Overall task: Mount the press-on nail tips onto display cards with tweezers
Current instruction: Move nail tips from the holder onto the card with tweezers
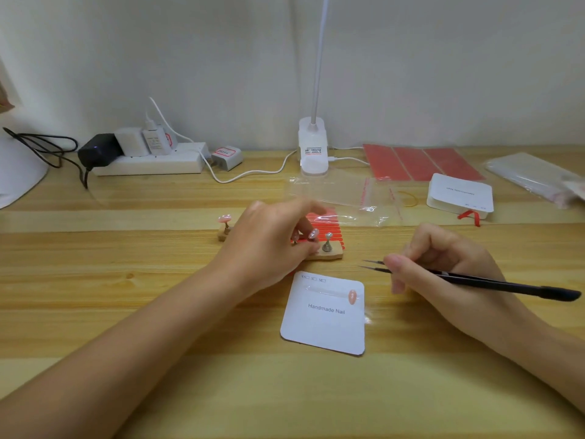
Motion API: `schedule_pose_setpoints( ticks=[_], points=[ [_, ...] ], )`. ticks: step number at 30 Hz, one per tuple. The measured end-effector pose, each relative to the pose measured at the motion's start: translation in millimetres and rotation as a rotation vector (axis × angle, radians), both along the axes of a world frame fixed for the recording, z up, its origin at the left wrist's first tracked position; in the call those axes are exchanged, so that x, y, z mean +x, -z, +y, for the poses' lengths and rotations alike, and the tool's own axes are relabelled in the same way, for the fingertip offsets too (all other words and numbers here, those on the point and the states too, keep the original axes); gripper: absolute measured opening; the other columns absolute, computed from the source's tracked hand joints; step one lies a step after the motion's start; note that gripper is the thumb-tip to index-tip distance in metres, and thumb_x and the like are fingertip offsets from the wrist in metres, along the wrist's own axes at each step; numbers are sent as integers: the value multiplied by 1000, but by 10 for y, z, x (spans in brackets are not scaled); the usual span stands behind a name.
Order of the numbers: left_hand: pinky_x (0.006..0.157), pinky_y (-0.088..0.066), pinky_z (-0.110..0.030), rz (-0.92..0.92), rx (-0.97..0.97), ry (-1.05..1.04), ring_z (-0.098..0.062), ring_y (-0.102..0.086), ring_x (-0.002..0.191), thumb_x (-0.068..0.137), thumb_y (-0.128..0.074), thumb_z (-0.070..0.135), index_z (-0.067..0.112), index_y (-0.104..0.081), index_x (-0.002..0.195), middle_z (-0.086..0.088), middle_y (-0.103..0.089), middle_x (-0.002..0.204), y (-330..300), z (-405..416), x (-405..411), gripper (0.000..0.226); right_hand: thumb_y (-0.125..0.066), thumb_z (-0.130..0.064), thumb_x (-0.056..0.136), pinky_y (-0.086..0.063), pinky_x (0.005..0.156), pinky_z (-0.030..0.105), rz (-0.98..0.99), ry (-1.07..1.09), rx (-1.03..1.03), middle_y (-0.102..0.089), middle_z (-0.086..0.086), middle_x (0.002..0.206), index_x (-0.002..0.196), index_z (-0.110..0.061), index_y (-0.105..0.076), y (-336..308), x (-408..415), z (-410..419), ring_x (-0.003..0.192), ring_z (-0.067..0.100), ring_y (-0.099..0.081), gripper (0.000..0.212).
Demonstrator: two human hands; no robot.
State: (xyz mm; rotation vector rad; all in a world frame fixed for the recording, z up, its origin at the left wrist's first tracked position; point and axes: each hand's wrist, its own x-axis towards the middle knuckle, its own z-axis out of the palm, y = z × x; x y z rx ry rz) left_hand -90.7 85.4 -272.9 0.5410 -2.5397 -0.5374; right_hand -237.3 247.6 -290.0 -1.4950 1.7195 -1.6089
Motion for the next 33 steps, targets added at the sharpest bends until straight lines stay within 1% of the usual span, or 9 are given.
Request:
schedule_pose_setpoints(
  ticks=[2, 4, 7, 9, 14, 17, 20, 25, 33],
  points=[
    [73, -36, -22, 8, 19, -15, -6, -55, 78, 77, -73, 21, 29, -60, 115, 21, -58, 77, 11, -3, -7, 41, -71, -36, 69, -40, 53, 8, -15, 26, -21, -66, 3, 61, 66, -6, -50, 0, -3, -21, 52, 1, -56, 37],
    [72, -39, -25, 14, 52, -26, -4, -55, 75, 76, -74, 22, 30, -60, 112, 20, -59, 75, 17, -4, -19, 39, -80, -40, 69, -44, 57, 11, 17, 40, -29, -66, 1, 68, 64, -18, -55, 0, -16, -60, 59, 4, -59, 34],
    [70, -44, -26, 34, 93, -31, 0, -53, 67, 74, -76, 20, 30, -62, 107, 21, -60, 71, 32, 1, -41, 37, -70, -44, 69, -50, 68, 22, 112, 20, -72, -65, 1, 74, 68, -26, -59, -44, -41, -168, 69, 14, -62, 21],
    [68, -46, -27, 44, 111, -32, 0, -52, 64, 73, -77, 19, 29, -63, 105, 19, -62, 71, 42, 0, -51, 36, -74, -41, 72, -49, 68, 20, 243, 32, -144, -64, -2, 70, 71, -27, -61, -73, -23, -260, 69, 10, -61, 20],
    [67, -45, -26, 61, 126, -31, 1, -51, 63, 74, -76, 18, 27, -64, 103, 19, -62, 70, 72, -12, -44, 33, -67, -27, 79, -49, 65, 25, 564, 46, -339, -67, 9, 69, 69, -2, -65, 2, 40, -441, 62, 17, -61, 27],
    [66, -44, -24, 60, 123, -36, 1, -51, 63, 73, -76, 18, 26, -64, 102, 20, -62, 70, 84, -14, -45, 33, -65, -27, 85, -45, 64, 18, 678, -6, -403, -68, 13, 67, 66, 5, -66, 40, -9, -486, 62, 14, -56, 37],
    [65, -44, -24, 68, 136, -33, 1, -51, 61, 72, -77, 18, 26, -64, 101, 18, -63, 70, 85, -16, -46, 33, -59, -25, 87, -42, 66, 15, 717, -21, -431, -67, 11, 66, 65, 4, -66, 51, -27, -509, 62, 14, -55, 37],
    [65, -43, -25, 70, 144, -35, 1, -50, 62, 72, -77, 17, 25, -64, 100, 18, -62, 69, 81, -7, -45, 32, -71, -17, 81, -46, 60, 26, 800, 13, -419, -66, 7, 65, 64, 1, -67, 66, -35, -519, 58, 21, -60, 24],
    [67, -46, -28, 49, 133, -31, -2, -54, 66, 73, -76, 17, 24, -63, 100, 16, -62, 70, 54, 4, -55, 30, -63, -18, 84, -48, 55, 39, 793, 9, -349, -63, 10, 63, 69, 1, -67, 88, -33, -516, 57, 29, -59, 24]
  ],
)
